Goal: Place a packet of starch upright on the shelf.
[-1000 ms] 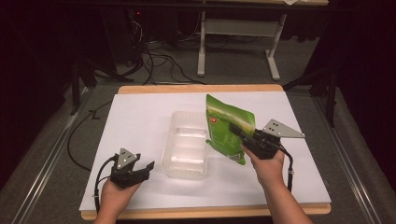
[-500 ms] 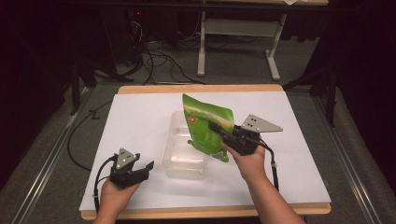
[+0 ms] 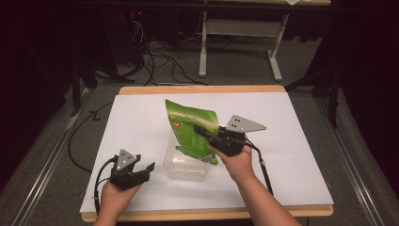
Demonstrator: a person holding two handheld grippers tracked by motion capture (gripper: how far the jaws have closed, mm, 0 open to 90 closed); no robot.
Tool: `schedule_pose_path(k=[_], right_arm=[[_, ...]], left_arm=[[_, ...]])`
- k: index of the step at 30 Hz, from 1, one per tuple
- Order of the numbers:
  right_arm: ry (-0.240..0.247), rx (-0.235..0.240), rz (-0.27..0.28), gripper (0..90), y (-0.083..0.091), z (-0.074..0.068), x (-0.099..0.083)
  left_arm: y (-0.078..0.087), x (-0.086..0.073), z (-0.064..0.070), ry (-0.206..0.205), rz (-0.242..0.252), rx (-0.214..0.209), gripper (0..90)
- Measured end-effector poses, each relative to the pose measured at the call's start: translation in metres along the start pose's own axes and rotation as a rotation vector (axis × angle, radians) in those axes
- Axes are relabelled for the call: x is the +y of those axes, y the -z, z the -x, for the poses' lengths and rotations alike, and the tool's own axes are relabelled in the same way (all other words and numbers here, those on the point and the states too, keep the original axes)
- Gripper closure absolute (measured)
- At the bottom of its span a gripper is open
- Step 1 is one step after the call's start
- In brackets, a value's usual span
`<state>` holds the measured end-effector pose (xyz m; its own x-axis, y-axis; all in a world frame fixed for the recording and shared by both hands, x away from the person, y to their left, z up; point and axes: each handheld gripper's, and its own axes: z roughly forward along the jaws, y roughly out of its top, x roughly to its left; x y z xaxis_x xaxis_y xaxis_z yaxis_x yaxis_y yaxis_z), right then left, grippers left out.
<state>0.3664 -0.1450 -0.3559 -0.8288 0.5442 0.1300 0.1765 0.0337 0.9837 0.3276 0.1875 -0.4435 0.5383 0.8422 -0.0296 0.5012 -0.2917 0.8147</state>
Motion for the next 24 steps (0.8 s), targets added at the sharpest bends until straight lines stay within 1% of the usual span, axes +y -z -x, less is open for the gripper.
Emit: schedule_pose_path(k=[5, 7, 12, 20, 24], right_arm=[[-0.012, 0.027, -0.012, 90.0, -0.008, -0.001, -0.003], [-0.012, 0.043, -0.020, 90.0, -0.013, -0.002, -0.005], [-0.010, 0.063, -0.037, 90.0, -0.020, -0.002, -0.009], [-0.016, 0.071, -0.038, 90.0, -0.024, 0.003, -0.010], [-0.023, 0.083, -0.038, 90.0, -0.024, 0.005, -0.012]], left_arm=[[0.000, 0.000, 0.000, 0.001, 0.001, 0.002, 37.6], [0.000, 0.000, 0.000, 0.001, 0.001, 0.002, 37.5], [0.000, 0.000, 0.000, 0.001, 0.000, 0.002, 37.6], [0.000, 0.000, 0.000, 0.002, 0.001, 0.003, 37.6], [0.000, 0.000, 0.000, 0.002, 0.000, 0.004, 37.6]])
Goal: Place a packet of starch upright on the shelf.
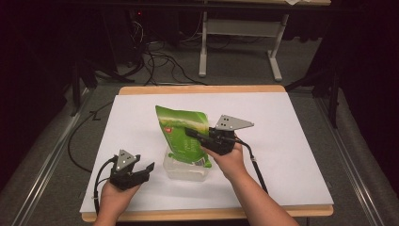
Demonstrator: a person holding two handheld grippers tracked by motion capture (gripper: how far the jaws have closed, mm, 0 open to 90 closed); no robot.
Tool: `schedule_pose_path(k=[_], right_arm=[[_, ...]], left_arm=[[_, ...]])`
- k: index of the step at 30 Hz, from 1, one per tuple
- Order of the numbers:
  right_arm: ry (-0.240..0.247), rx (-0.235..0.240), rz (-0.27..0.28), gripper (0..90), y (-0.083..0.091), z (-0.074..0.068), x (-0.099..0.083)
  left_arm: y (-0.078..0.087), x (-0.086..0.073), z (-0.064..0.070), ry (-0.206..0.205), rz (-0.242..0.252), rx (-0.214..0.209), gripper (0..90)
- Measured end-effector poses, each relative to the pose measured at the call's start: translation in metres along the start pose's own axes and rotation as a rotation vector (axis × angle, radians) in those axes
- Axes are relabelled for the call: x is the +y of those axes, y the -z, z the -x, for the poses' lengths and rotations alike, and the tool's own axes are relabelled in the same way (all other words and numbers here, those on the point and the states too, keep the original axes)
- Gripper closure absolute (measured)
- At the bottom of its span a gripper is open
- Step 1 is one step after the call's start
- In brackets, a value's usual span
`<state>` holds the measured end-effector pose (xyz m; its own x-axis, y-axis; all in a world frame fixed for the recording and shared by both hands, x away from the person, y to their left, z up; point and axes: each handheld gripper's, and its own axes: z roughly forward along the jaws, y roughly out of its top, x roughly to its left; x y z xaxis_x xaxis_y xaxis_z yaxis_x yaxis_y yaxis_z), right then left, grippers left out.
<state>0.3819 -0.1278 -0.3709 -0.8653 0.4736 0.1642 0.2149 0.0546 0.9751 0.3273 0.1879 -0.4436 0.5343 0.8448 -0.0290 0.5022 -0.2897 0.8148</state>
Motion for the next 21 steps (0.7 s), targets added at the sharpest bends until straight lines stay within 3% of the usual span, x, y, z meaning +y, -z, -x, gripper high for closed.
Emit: schedule_pose_path(k=[13, 14, 21], right_arm=[[-0.005, 0.013, 0.003, 90.0, 0.0008, -0.0013, -0.0026], [-0.001, 0.040, 0.006, 90.0, 0.0008, -0.0035, -0.0016], [0.006, 0.097, 0.027, 90.0, 0.0026, -0.0020, 0.0030]], left_arm=[[-0.0004, -0.0001, 0.0003, -0.002, -0.003, -0.002, 37.6], [-0.0007, -0.0001, 0.0000, -0.001, -0.005, -0.002, 37.6], [-0.0010, -0.0006, 0.0001, -0.001, -0.005, 0.002, 37.6]])
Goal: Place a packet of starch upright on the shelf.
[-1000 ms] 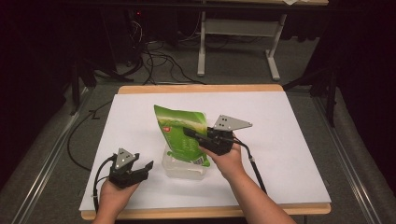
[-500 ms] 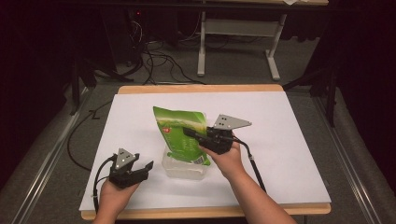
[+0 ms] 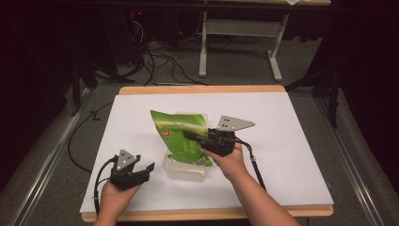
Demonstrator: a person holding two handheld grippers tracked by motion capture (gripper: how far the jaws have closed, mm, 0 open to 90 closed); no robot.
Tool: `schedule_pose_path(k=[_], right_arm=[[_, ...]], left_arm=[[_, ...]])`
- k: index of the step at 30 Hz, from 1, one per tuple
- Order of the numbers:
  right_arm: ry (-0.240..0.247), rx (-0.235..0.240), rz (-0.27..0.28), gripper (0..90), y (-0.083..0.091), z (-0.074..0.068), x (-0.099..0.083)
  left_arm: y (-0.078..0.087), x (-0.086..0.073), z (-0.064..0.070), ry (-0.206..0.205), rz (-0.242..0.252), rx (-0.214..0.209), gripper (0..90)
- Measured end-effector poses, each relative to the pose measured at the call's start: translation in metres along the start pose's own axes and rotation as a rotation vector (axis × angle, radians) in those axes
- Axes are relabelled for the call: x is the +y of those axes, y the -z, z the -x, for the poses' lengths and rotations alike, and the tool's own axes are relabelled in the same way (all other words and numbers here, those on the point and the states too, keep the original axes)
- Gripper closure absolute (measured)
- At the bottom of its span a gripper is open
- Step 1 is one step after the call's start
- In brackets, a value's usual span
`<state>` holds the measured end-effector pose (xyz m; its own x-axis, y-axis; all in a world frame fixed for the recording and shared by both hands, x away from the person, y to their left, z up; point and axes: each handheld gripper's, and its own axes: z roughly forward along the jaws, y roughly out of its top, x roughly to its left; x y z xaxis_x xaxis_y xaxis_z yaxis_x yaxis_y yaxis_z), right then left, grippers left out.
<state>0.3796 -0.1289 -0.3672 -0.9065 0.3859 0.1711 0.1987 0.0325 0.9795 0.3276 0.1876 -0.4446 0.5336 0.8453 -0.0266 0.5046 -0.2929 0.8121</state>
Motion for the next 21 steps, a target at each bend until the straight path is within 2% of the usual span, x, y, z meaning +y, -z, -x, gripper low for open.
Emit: schedule_pose_path(k=[2, 7, 11, 15, 21], right_arm=[[-0.008, 0.030, 0.005, 90.0, 0.001, 0.005, 0.000], [-0.016, 0.054, -0.021, 90.0, 0.000, 0.011, -0.005], [-0.024, 0.050, -0.040, 90.0, -0.003, 0.012, -0.012], [-0.040, 0.039, -0.030, 90.0, -0.003, 0.015, -0.018], [-0.030, 0.013, -0.039, 90.0, -0.006, 0.013, -0.020]], left_arm=[[0.000, -0.001, -0.001, 0.001, -0.005, 0.005, 37.5], [-0.001, 0.000, 0.000, -0.001, -0.011, 0.010, 37.5], [-0.002, 0.000, 0.001, -0.002, -0.014, 0.009, 37.5], [-0.001, -0.001, 0.001, -0.003, -0.012, 0.009, 37.5], [0.000, 0.000, 0.000, 0.001, -0.004, 0.006, 37.5]])
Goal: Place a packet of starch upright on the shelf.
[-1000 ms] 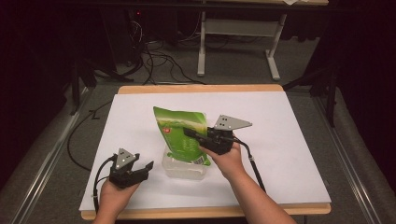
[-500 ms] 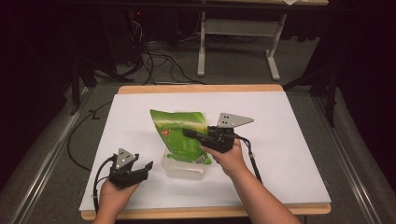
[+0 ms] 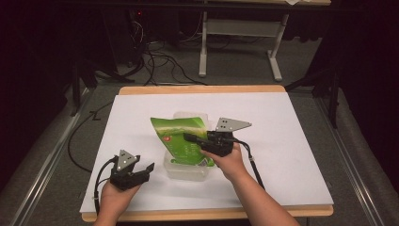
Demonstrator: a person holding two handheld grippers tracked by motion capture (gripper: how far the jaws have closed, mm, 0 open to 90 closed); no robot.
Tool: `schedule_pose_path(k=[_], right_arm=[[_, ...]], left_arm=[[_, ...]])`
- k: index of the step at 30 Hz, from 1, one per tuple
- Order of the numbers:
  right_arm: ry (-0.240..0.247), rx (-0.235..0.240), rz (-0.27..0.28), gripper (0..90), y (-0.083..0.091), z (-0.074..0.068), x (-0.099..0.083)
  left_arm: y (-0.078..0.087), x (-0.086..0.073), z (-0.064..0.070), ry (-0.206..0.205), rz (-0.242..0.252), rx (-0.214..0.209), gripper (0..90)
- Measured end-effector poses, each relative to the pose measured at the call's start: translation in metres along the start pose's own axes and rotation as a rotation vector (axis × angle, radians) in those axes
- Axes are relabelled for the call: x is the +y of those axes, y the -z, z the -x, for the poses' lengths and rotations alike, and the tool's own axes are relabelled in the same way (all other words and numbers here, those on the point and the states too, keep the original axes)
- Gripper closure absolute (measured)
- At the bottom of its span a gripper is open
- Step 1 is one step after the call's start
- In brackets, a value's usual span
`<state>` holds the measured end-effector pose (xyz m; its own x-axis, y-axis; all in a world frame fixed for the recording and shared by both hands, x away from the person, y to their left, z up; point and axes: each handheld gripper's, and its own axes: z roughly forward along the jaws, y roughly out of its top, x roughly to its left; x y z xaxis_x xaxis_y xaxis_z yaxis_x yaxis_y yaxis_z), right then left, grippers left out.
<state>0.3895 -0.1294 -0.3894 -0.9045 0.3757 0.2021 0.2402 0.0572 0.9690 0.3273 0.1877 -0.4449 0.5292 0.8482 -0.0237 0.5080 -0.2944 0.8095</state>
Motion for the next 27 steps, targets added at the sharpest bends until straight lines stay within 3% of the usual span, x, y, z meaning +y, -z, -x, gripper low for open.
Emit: schedule_pose_path(k=[27], right_arm=[[-0.007, -0.066, -0.013, 89.7, 0.004, -0.006, -0.027]], left_arm=[[0.001, 0.001, 0.001, -0.002, 0.006, -0.009, 37.4]])
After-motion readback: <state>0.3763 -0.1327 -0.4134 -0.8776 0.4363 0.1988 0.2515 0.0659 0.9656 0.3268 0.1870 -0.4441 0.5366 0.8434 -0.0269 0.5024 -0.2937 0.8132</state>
